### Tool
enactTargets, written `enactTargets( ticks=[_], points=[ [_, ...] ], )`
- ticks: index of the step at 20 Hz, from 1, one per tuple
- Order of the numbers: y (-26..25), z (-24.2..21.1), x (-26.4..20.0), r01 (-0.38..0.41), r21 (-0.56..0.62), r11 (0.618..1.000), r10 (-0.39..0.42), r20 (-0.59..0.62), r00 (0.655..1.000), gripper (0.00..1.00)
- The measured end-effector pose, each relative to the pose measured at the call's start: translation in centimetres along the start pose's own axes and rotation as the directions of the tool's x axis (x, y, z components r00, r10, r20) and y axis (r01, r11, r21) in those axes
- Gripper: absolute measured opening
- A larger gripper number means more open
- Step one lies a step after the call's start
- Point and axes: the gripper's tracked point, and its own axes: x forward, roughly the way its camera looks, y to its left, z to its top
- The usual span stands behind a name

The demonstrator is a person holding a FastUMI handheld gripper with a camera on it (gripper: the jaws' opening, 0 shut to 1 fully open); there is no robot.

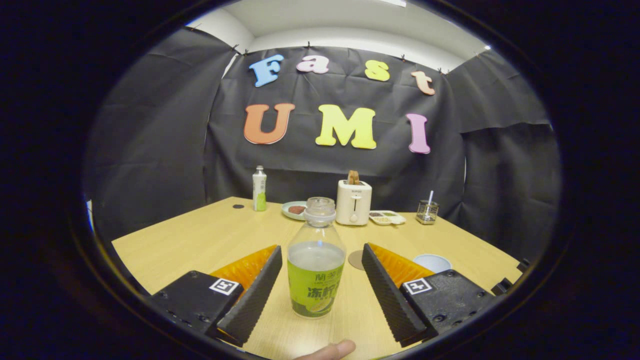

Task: Take the bottle from table, then pour the juice into the cup, finally place the bottle on the coaster

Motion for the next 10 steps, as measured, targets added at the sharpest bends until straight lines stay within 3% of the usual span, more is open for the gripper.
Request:
enactTargets(
  ticks=[5,10],
  points=[
    [-0.4,-0.9,1.7,0.052,-0.033,0.998,-0.052,0.002,0.999,1.00],
    [1.0,-1.9,3.5,0.011,-0.055,0.998,-0.012,-0.022,1.000,1.00]
  ],
)
